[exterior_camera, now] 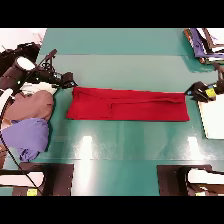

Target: Fold the shirts.

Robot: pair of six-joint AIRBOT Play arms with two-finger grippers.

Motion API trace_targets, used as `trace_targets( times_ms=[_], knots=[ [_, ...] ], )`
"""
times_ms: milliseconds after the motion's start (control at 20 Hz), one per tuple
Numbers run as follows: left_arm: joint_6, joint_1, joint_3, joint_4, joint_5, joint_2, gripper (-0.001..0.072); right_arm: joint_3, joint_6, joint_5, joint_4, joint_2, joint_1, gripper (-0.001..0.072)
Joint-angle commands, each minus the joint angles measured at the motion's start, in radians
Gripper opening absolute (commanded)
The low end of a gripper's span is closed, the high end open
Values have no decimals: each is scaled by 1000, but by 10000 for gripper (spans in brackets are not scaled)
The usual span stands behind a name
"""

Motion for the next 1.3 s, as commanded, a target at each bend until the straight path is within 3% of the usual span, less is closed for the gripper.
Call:
trace_targets(
  times_ms=[0,200,350,400,500,550,600,650,850,1250],
  knots=[
    [6,-72,11,-10,-32,-3,24,-101,-84,14,59,-29,-146,594],
    [-50,-230,11,-9,76,-3,23,-140,-165,24,209,-145,-173,563],
    [-70,-320,11,-7,159,-4,23,-138,-167,-18,208,-199,-113,552],
    [-88,-341,11,-7,186,-5,23,-138,-177,-34,207,-205,-93,506],
    [-101,-371,25,-7,211,-26,23,-130,-208,-56,205,-201,-63,229],
    [-114,-382,42,-7,209,-48,23,-107,-217,-45,206,-201,-50,125],
    [-118,-393,63,-8,207,-72,23,-76,-227,-15,206,-200,-42,38],
    [-119,-407,88,-8,204,-104,23,-34,-229,30,211,-195,-38,15],
    [-141,-473,207,-10,201,-236,23,122,-223,144,278,-113,27,13],
    [-145,-582,404,-9,140,-463,23,387,-132,133,338,25,317,13]
  ],
)
